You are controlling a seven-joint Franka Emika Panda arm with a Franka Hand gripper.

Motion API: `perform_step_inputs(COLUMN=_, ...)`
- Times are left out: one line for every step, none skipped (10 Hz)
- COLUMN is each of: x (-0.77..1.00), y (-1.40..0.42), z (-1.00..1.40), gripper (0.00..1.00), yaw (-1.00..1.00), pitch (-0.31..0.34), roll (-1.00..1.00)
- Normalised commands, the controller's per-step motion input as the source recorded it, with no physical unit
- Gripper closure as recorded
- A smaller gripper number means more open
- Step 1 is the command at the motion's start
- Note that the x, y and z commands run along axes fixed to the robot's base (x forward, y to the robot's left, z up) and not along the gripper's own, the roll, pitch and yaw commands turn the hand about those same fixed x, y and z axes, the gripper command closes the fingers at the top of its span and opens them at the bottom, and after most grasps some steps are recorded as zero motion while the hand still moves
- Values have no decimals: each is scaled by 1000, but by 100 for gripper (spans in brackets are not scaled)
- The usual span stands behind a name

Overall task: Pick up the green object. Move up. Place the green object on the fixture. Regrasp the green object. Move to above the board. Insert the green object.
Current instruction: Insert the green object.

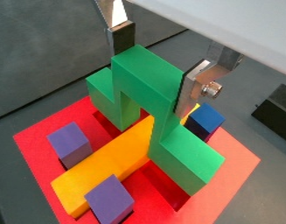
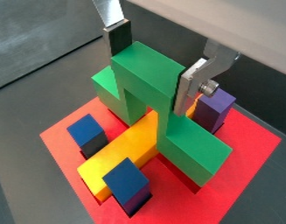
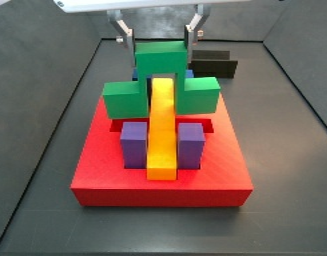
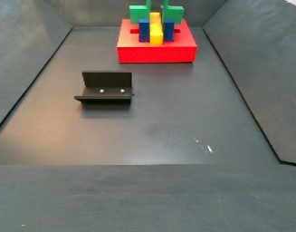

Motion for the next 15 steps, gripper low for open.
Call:
perform_step_inputs(x=0, y=-34, z=0, gripper=100, yaw=9, pitch=0, roll=0)
perform_step_inputs(x=69, y=-57, z=-14, gripper=100, yaw=29, pitch=0, roll=0)
perform_step_inputs(x=180, y=-89, z=-89, gripper=100, yaw=20, pitch=0, roll=0)
perform_step_inputs(x=300, y=-86, z=-211, gripper=100, yaw=0, pitch=0, roll=29)
perform_step_inputs(x=203, y=-17, z=-217, gripper=100, yaw=0, pitch=0, roll=73)
perform_step_inputs(x=154, y=0, z=-240, gripper=100, yaw=0, pitch=13, roll=121)
perform_step_inputs(x=0, y=11, z=-286, gripper=100, yaw=0, pitch=31, roll=200)
perform_step_inputs(x=0, y=49, z=-206, gripper=100, yaw=-17, pitch=39, roll=167)
perform_step_inputs(x=0, y=60, z=-171, gripper=100, yaw=-83, pitch=61, roll=173)
perform_step_inputs(x=3, y=0, z=-129, gripper=100, yaw=-97, pitch=66, roll=130)
perform_step_inputs(x=51, y=0, z=-60, gripper=100, yaw=-131, pitch=60, roll=69)
perform_step_inputs(x=69, y=0, z=0, gripper=100, yaw=-123, pitch=19, roll=0)
perform_step_inputs(x=37, y=0, z=0, gripper=100, yaw=-86, pitch=14, roll=-30)
perform_step_inputs(x=57, y=-6, z=0, gripper=100, yaw=-97, pitch=0, roll=0)
perform_step_inputs(x=31, y=-23, z=0, gripper=100, yaw=-106, pitch=0, roll=0)
